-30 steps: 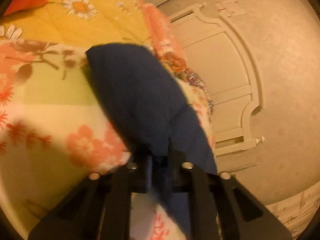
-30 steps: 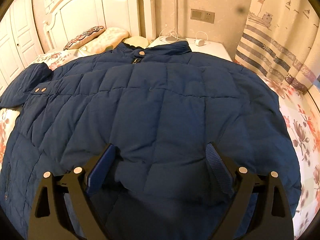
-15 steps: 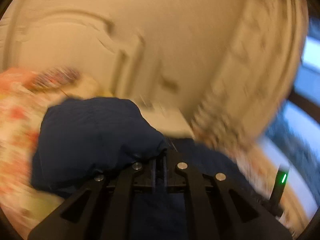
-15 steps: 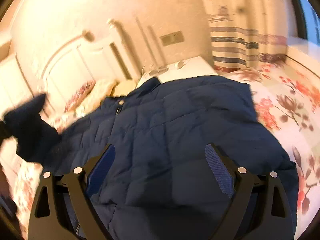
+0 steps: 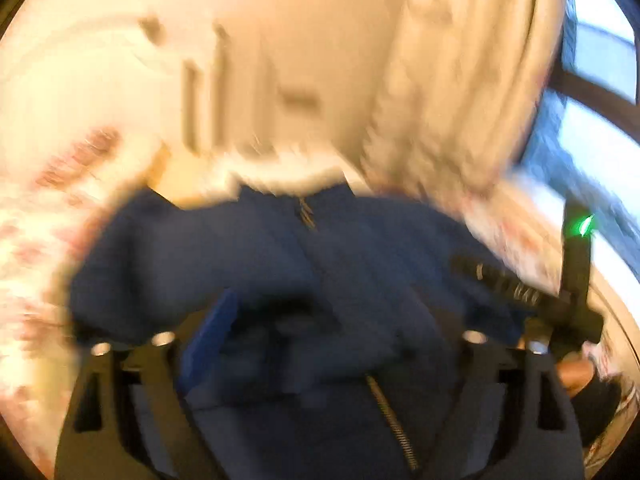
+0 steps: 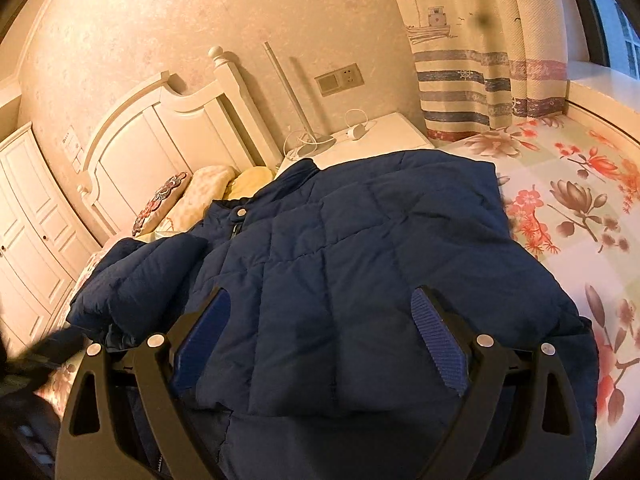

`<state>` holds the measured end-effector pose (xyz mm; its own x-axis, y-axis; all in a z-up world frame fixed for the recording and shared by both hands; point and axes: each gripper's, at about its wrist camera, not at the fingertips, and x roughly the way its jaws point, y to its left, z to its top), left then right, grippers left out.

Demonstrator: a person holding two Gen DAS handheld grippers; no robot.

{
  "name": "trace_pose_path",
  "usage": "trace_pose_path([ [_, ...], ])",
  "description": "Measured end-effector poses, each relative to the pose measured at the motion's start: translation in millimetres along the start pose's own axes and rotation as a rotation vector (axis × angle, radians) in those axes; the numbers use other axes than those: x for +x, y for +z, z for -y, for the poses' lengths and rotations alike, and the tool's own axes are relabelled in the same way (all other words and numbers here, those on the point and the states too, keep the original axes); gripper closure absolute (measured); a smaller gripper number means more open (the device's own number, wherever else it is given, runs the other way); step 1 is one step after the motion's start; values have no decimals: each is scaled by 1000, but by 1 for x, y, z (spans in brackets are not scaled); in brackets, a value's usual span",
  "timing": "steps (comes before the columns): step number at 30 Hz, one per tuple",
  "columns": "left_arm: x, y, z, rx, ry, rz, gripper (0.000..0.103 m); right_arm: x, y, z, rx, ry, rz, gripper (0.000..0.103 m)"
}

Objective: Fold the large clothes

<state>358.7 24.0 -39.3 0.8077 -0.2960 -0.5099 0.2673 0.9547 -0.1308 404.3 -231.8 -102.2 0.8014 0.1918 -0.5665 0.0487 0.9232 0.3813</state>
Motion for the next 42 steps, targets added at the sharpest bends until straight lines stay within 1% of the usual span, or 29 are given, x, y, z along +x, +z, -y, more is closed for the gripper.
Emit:
trace_pose_path([
  [1, -17, -4, -12, -46, 65, 43, 5, 0, 0, 0, -2, -1, 0, 15],
  [2, -30, -9, -36, -129, 153, 58, 5, 0, 0, 0, -5, -1, -2, 15],
  [4, -38, -25, -79, -285, 253, 24, 8, 1, 0, 0, -10, -1, -7, 15],
  [5, -36, -34, -100, -354, 296, -14, 21, 2, 0, -1, -15, -3, -11, 15],
  [6, -33, -38, -114, -391, 319, -49, 30, 2, -1, -2, -19, -5, -13, 15],
  [7, -31, -45, -131, -430, 335, -95, 45, 3, -2, -4, -22, -8, -16, 15],
  [8, -26, -51, -146, -469, 331, -141, 50, 4, -2, -4, -26, -11, -20, 15],
  [9, -23, -55, -151, -480, 316, -158, 50, 5, -2, -5, -27, -13, -23, 15],
  [11, -12, -56, -154, -465, 277, -191, 50, 6, -3, -6, -33, -17, -32, 15],
  [13, -4, -58, -151, -439, 259, -207, 50, 8, -3, -8, -38, -21, -39, 15],
  [14, 3, -59, -147, -415, 260, -216, 50, 8, -4, -9, -42, -23, -44, 15],
  [16, 22, -65, -140, -358, 309, -250, 48, 9, -4, -10, -48, -24, -48, 15],
  [17, 27, -68, -146, -389, 295, -274, 48, 10, -4, -11, -51, -24, -52, 15],
  [19, 21, -71, -153, -422, 278, -250, 48, 9, -5, -16, -74, -26, -52, 15],
  [22, 24, -71, -154, -429, 257, -253, 48, 10, -6, -35, -158, -39, -64, 15],
  [24, 25, -70, -153, -415, 260, -260, 48, 7, -13, -70, -298, -7, -79, 17],
  [26, 27, -67, -150, -396, 270, -270, 47, 3, -22, -106, -443, 9, -74, 17],
  [27, 26, -66, -148, -390, 272, -272, 47, 2, -31, -137, -578, 13, -70, 17],
  [28, 26, -66, -147, -386, 273, -275, 47, 2, -36, -152, -647, 15, -70, 18],
  [29, 25, -64, -147, -385, 272, -275, 47, 4, -44, -177, -760, 12, -68, 18],
  [31, 25, -64, -149, -391, 264, -274, 47, 13, -55, -206, -888, -15, -73, 18],
  [32, 24, -64, -150, -395, 258, -272, 47, 23, -63, -223, -962, -29, -99, 18],
  [34, 24, -64, -151, -394, 252, -272, 47, 38, -73, -241, -1028, -31, -148, 18],
  [36, 26, -63, -150, -377, 254, -275, 46, 50, -75, -252, -1040, -47, -154, 21],
  [37, 27, -63, -149, -361, 258, -277, 45, 54, -72, -254, -1018, -33, -158, 23],
  [39, 27, -63, -149, -340, 257, -277, 45, 54, -61, -252, -933, 39, -173, 35],
  [40, 28, -63, -148, -324, 256, -277, 44, 50, -56, -250, -897, 69, -165, 40],
  [41, 28, -64, -147, -294, 258, -273, 44, 41, -45, -242, -818, 134, -139, 57],
  [42, 28, -65, -144, -264, 266, -265, 44, 33, -36, -234, -758, 162, -120, 66],
])
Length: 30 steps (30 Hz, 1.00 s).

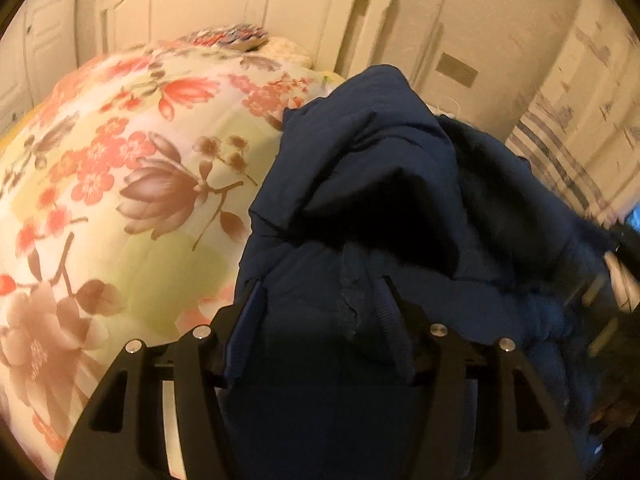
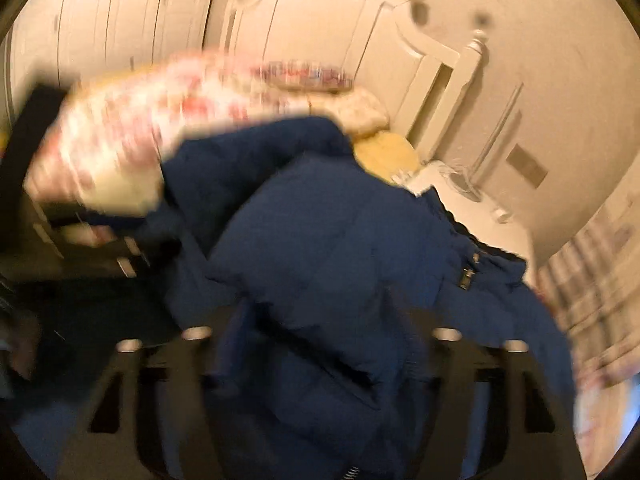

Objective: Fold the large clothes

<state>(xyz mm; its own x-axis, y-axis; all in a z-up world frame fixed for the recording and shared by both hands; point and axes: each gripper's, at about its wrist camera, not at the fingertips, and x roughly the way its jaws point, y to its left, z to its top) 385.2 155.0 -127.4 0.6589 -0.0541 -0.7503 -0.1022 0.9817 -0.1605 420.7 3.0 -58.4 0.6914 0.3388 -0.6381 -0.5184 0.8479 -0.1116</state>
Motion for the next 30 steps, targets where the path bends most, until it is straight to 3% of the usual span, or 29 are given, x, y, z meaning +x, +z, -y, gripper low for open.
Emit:
trace_pose_path([
  [4, 1, 1, 1, 6, 5, 1, 43, -54, -19, 80, 414, 92, 176, 75],
  [5, 0, 1, 1, 6, 4, 1, 43, -71, -36, 109, 552, 113, 233, 79],
  [8, -1, 2, 0, 7, 2, 1, 43, -91, -78, 164, 820, 150, 293, 82],
  [9, -1, 3, -1, 6, 0, 1, 43, -88, -95, 181, 889, 160, 265, 82],
  [12, 0, 4, -3, 5, -5, 1, 43, -67, -135, 204, 983, 79, 102, 80],
  [14, 1, 3, -3, 2, -8, 2, 43, -52, -167, 211, 1097, 136, 54, 80],
  [17, 1, 3, -4, -1, -11, 4, 43, -54, -169, 209, 1098, 135, 85, 77],
  [20, 0, 2, -2, 0, -8, 4, 43, -54, -158, 204, 1078, 167, 95, 59],
  [23, 0, 1, -3, 0, -8, 7, 43, -54, -154, 201, 1050, 159, 106, 56],
  [25, 0, 1, -3, 3, -3, 9, 43, -55, -151, 199, 1025, 148, 115, 64],
  [26, -1, 1, -2, 5, 1, 11, 43, -59, -149, 198, 1005, 132, 130, 81],
  [27, -1, 1, -2, 5, 2, 13, 42, -67, -152, 198, 988, 121, 154, 87],
  [30, -2, 0, -1, 4, 2, 14, 42, -93, -139, 184, 926, 54, 203, 93],
])
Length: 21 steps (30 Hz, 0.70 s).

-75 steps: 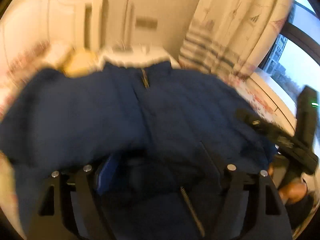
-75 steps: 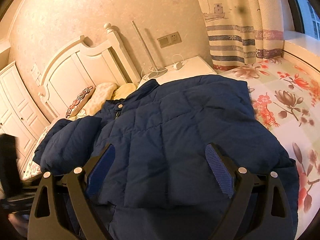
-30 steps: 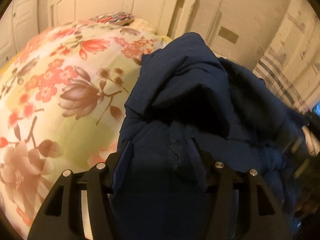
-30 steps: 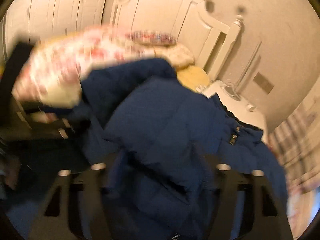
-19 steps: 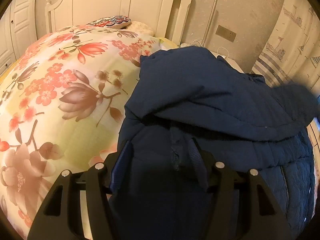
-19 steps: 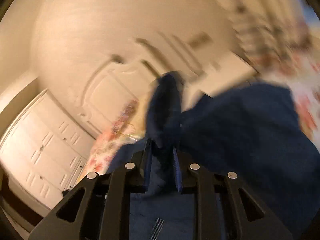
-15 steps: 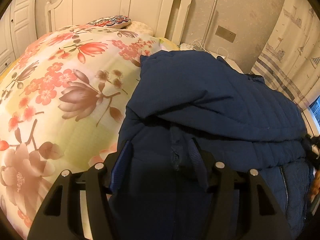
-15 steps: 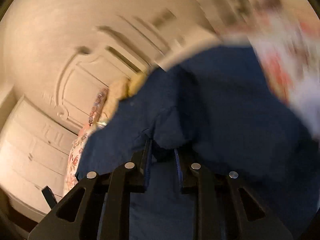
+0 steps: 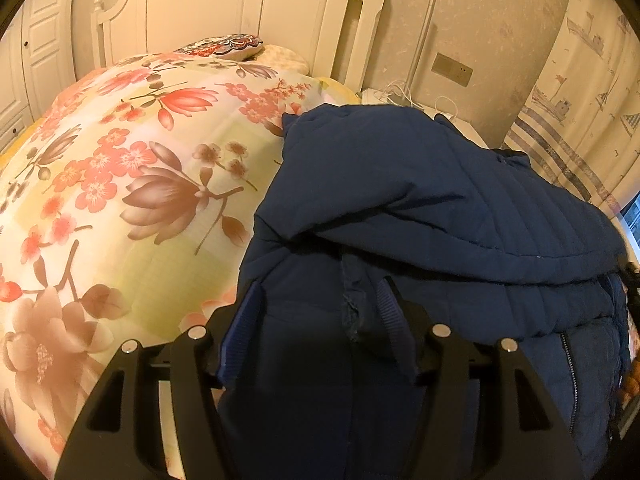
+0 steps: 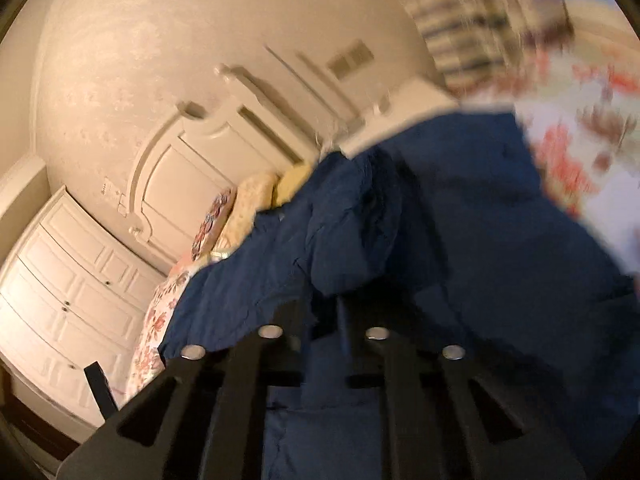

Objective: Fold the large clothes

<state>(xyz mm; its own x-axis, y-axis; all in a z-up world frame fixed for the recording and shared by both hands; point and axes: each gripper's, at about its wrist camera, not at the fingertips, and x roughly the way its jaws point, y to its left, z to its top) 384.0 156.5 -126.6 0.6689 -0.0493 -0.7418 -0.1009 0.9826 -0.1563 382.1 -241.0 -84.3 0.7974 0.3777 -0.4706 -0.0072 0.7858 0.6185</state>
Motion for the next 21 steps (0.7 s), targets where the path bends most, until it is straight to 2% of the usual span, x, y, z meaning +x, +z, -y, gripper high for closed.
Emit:
trace_pose_path([
  [3, 0, 0, 1, 0, -1, -2, 42, -8, -5, -9, -62, -62, -20, 93],
  [4, 0, 0, 1, -1, -1, -1, 42, -4, -7, -5, -58, -103, -46, 93],
  [7, 0, -1, 0, -4, -5, -1, 41, 2, -19, 13, 26, -125, -107, 93],
  [9, 0, -1, -1, -6, -8, -1, 41, -1, -25, 16, 20, -162, -134, 93],
  [10, 0, -1, 0, -6, -9, -1, 41, -5, -26, 16, 25, -189, -130, 92],
  [12, 0, -1, -1, -6, -8, -1, 41, -23, -20, 6, 5, -287, -54, 89],
  [14, 0, -1, 0, -7, -8, -2, 40, -43, -11, -16, -82, -355, 80, 86],
  [15, 0, -1, 0, -8, -8, -1, 40, -43, -7, -25, -125, -349, 99, 86],
  [17, 0, -1, 0, -8, -7, 0, 40, -28, -1, -50, -257, -334, 69, 86],
  [19, 0, -1, 0, -9, -8, 0, 40, 0, 1, -69, -391, -332, 3, 86],
  [20, 0, -1, 0, -10, -9, 0, 40, 19, 2, -72, -433, -336, -46, 79],
  [21, 0, -1, 0, -11, -11, 0, 40, 32, 2, -71, -448, -345, -87, 54],
])
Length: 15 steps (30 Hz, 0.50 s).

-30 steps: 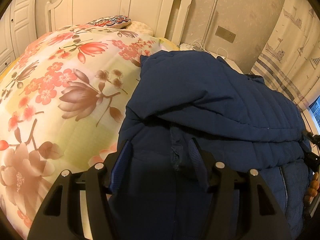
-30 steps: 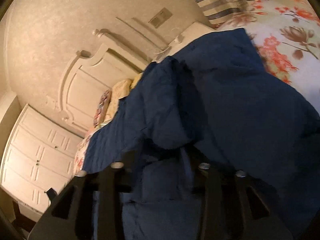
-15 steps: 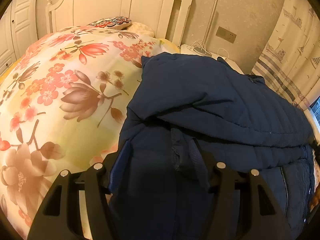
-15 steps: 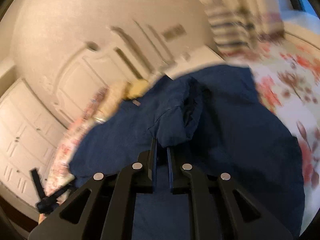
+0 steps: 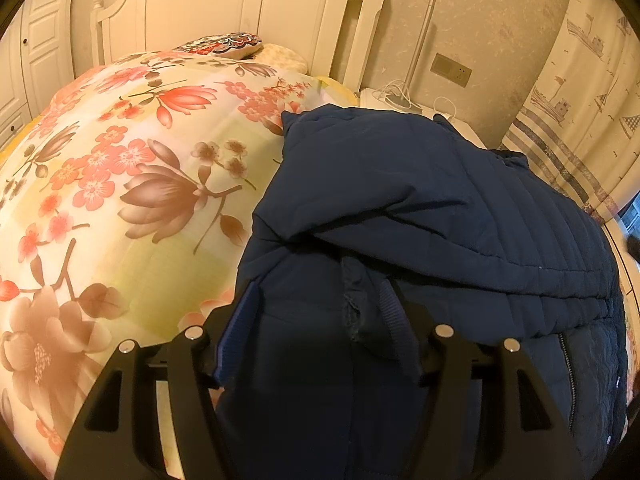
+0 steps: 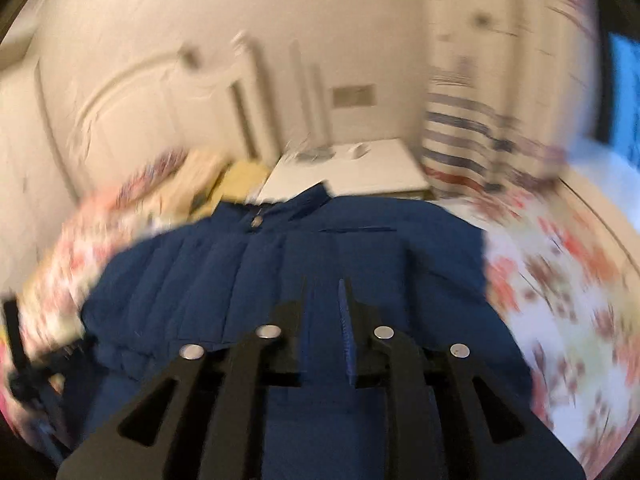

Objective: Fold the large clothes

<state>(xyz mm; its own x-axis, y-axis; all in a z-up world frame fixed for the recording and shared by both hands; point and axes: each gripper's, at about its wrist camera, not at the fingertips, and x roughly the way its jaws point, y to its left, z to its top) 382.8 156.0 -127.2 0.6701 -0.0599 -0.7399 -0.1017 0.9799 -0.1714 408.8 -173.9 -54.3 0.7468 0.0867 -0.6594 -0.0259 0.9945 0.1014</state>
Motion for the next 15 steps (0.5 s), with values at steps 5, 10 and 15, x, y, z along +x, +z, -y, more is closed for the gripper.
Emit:
trace_pose_path([
  [5, -4, -1, 1, 1, 2, 19, 38, 43, -27, 15, -50, -55, -75, 23],
  [10, -70, -3, -5, -126, 48, 330, 34, 48, -32, 21, -34, -46, -94, 23],
  [15, -81, 43, 32, -57, -31, 298, 12, 47, -33, 22, -24, -39, -90, 23],
])
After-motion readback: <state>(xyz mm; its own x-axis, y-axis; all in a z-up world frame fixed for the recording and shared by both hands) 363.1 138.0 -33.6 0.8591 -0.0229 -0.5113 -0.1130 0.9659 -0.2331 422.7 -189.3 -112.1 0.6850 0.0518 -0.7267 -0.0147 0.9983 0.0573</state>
